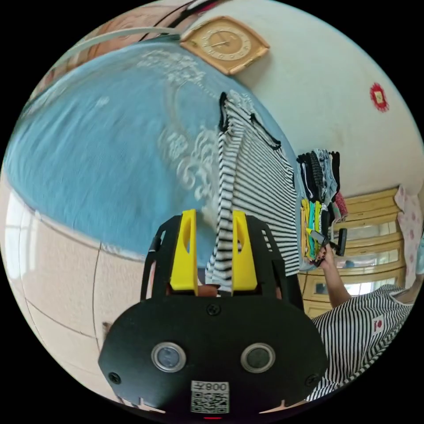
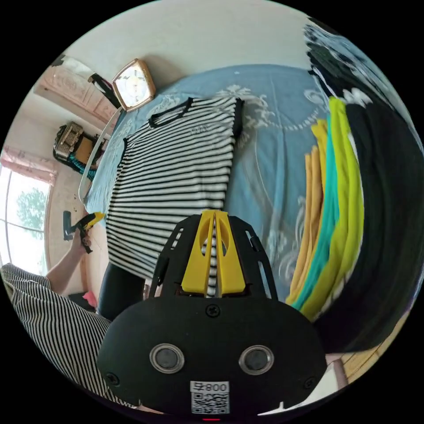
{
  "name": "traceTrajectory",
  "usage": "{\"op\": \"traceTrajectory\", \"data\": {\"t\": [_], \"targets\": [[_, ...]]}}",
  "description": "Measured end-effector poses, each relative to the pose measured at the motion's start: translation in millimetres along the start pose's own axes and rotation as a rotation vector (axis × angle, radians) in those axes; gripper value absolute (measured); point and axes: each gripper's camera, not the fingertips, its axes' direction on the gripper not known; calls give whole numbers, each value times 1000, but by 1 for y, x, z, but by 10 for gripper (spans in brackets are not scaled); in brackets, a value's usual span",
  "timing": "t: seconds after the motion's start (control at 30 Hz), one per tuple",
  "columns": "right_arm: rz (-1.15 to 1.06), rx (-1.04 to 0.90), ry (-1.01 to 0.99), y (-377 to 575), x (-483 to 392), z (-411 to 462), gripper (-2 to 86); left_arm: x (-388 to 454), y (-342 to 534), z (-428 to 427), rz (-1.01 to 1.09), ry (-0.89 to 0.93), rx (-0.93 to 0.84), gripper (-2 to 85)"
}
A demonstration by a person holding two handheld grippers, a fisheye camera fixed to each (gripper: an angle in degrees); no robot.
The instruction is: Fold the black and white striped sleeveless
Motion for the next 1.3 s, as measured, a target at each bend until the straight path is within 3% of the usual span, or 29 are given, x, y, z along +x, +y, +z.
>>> {"op": "traceTrajectory", "data": {"t": [0.3,0.83,1.3], "targets": [[187,-13,-162,137,46,-13,35,-61,125,-28,-189,225,-22,128],[345,-47,-327,250,111,7,65,-109,199,-33,-270,391,-53,144],[400,-77,-447,313,152,42,21,-121,251,-80,-258,528,-42,40]]}}
